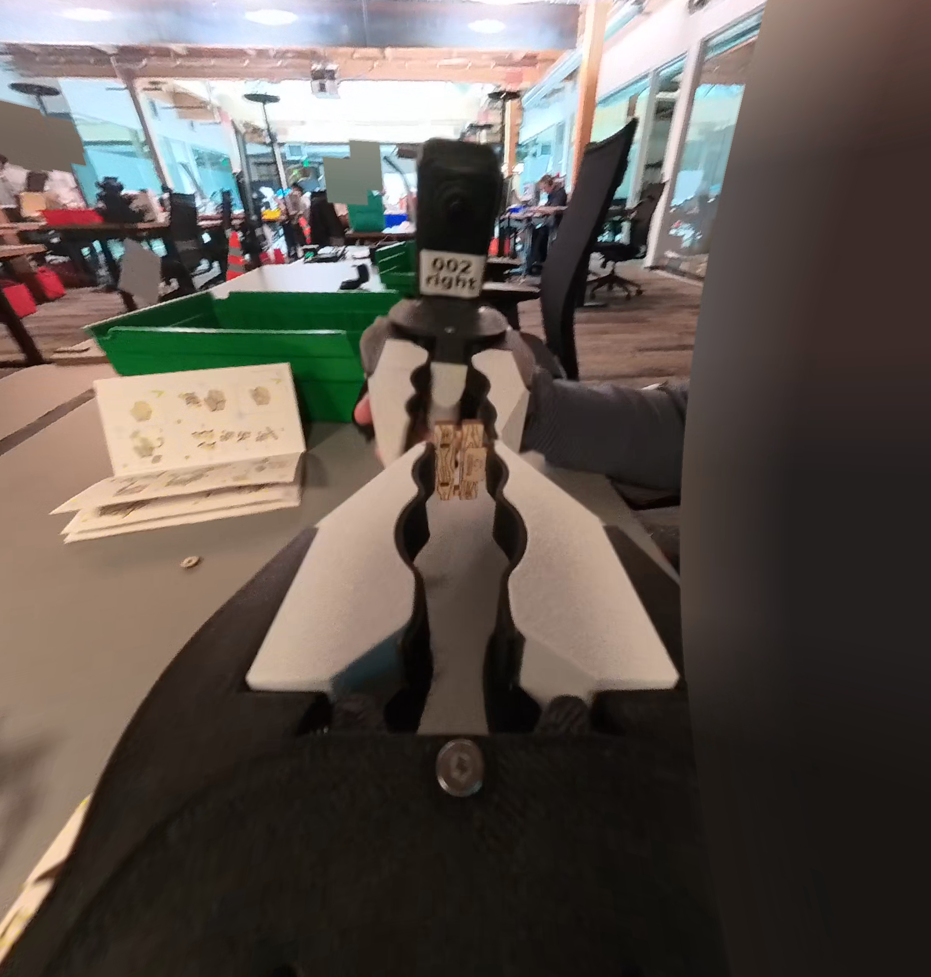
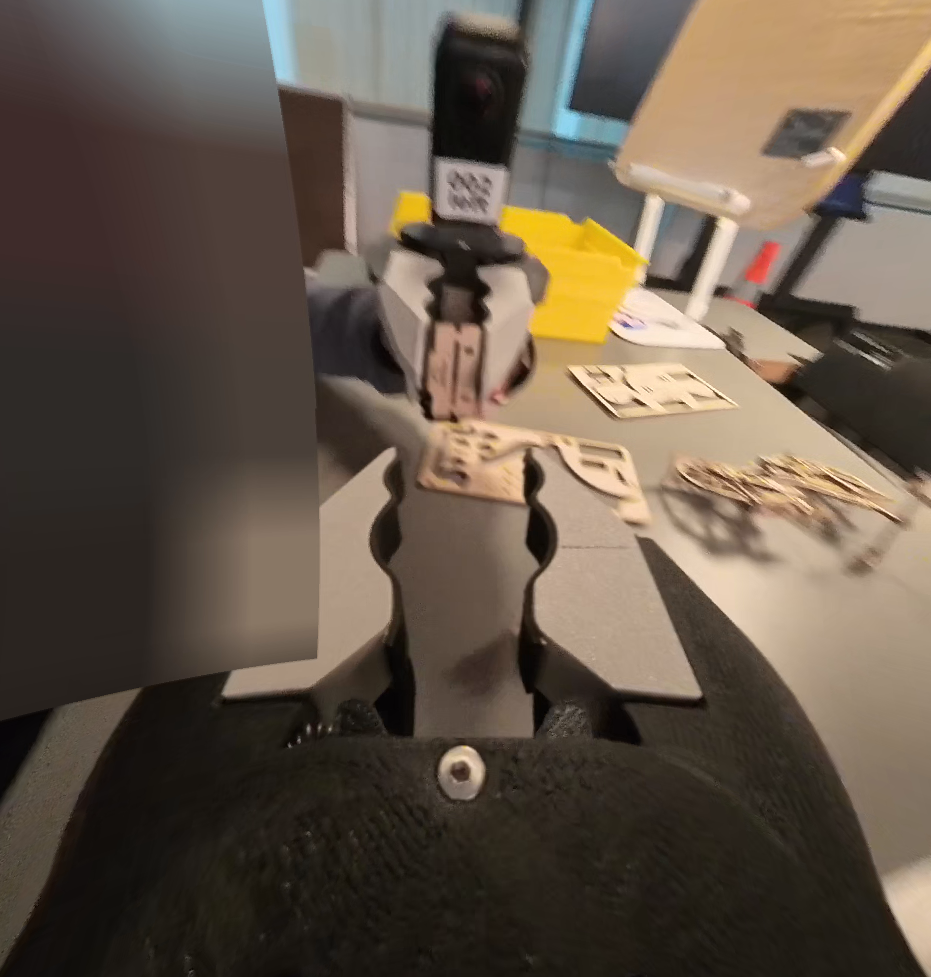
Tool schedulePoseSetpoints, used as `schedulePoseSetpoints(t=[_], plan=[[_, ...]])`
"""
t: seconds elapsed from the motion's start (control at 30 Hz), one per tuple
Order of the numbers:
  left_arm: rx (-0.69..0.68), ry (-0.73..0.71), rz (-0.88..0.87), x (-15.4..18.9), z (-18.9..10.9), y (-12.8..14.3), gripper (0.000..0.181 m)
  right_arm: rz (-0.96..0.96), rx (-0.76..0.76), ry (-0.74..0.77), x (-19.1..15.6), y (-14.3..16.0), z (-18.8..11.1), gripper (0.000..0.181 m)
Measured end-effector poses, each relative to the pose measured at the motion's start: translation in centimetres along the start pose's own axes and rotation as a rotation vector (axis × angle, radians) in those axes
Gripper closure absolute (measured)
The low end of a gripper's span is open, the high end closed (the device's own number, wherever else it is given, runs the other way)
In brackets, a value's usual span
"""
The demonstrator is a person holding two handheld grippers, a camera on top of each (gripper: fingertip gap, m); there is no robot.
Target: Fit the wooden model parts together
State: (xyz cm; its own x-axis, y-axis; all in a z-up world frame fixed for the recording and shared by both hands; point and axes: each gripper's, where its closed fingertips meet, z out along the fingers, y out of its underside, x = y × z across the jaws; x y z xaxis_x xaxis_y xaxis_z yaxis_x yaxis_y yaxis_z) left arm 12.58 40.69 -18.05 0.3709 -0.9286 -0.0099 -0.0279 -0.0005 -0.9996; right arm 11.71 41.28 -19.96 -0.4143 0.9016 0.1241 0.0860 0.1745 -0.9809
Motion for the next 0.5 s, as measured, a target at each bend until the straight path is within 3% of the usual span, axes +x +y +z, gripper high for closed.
schedulePoseSetpoints(t=[0.03,0.1,0.27,0.5], plan=[[-0.02,-0.026,-0.005,-0.6,-0.4,0.4,0.164,-0.016,-0.052,0.059,1.1,1.0,-0.7,0.129],[-0.078,-0.076,-0.011,-2.0,-1.0,1.6,0.163,-0.01,-0.159,0.129,2.7,3.4,-1.8,0.123],[-0.236,-0.124,-0.013,-4.0,-1.5,5.4,0.163,0.168,-0.365,0.115,3.9,8.7,-1.4,0.118],[-0.255,-0.11,-0.007,-4.7,-1.6,6.2,0.164,0.168,-0.468,0.159,4.4,10.2,0.1,0.129]])
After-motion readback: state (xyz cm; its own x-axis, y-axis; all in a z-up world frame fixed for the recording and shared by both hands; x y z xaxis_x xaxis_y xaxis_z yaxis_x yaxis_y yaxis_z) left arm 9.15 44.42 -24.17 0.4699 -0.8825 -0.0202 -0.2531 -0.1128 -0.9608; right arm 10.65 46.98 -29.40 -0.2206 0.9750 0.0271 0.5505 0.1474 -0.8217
